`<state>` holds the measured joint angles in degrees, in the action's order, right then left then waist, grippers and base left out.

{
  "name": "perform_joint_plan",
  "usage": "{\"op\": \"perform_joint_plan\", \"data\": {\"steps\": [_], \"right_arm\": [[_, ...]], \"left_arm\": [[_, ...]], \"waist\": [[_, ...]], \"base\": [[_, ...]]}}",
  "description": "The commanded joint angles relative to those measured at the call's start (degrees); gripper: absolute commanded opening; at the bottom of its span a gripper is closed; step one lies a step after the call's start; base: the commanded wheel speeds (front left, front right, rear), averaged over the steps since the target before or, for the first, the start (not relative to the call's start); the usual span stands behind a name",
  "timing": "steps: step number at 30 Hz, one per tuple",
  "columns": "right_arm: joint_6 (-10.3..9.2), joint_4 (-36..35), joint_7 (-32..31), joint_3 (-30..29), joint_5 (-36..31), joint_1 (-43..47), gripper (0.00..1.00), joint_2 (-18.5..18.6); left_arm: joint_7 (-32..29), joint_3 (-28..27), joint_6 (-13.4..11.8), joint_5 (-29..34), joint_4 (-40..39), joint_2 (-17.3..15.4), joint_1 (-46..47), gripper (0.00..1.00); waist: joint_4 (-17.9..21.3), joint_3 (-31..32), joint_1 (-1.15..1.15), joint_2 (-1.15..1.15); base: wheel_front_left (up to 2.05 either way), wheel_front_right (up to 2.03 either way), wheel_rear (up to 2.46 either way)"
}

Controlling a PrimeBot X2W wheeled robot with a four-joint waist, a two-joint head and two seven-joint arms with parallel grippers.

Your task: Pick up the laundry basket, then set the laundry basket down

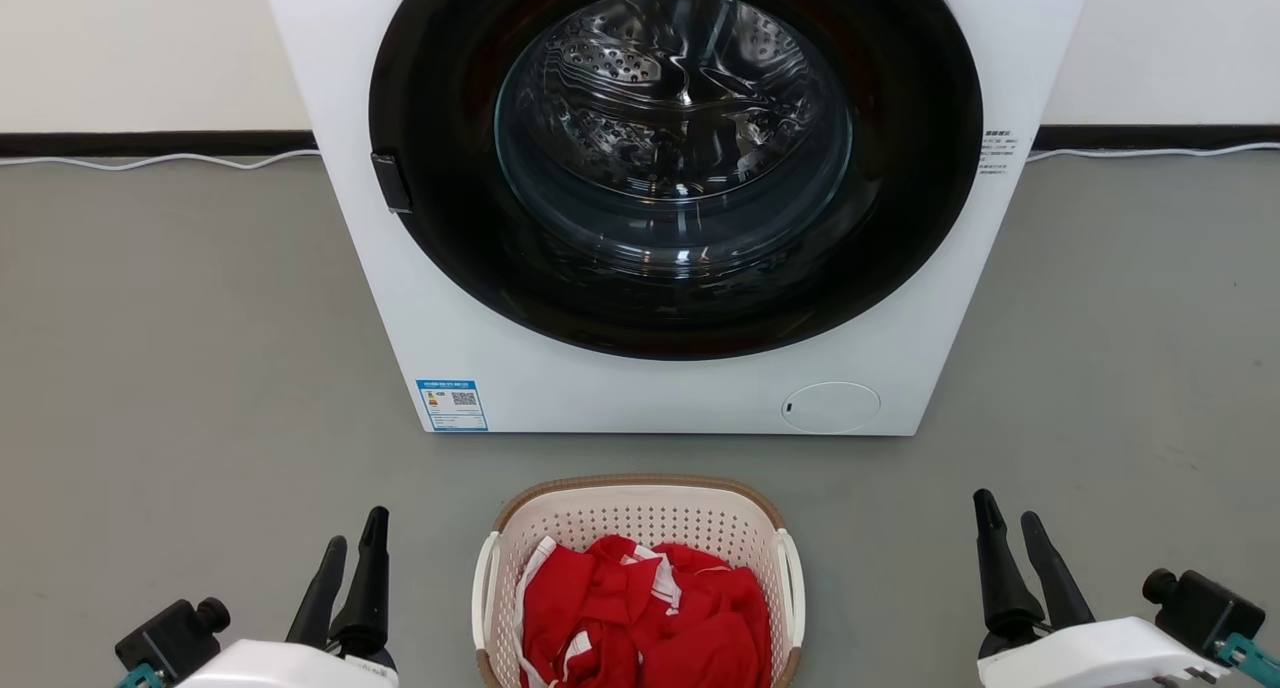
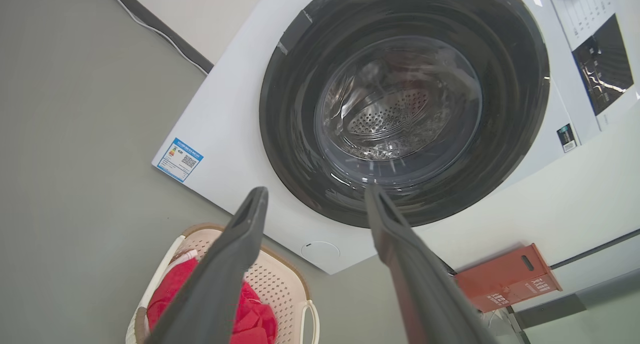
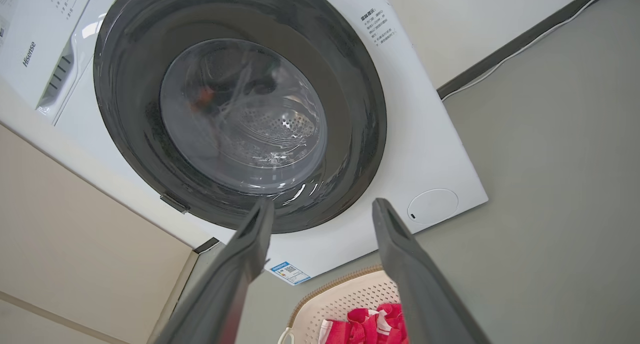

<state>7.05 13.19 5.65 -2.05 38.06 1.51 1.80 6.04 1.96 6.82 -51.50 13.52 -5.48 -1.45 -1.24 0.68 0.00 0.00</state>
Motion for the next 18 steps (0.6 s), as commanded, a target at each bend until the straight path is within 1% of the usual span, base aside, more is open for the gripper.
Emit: {"op": "perform_joint_plan", "data": {"steps": [1,18], "right_arm": [[0.27,-1.4,1.04,0.8,-2.01,-0.81,1.0,0.66],[0.33,-0.9,3.88,1.34,-12.93,0.02,1.0,0.8]], "left_arm": [[0.59,-0.91,0.39,1.8,-1.85,-0.87,1.24,1.0],[3.45,-0.16,0.49,11.41,-1.81,-1.82,0.64,1.0]], "waist": [[-0.03,0.0,0.0,0.0],[-0.06,-0.24,0.0,0.0]], "base": [[0.0,0.0,0.0],[0.0,0.0,0.0]]}}
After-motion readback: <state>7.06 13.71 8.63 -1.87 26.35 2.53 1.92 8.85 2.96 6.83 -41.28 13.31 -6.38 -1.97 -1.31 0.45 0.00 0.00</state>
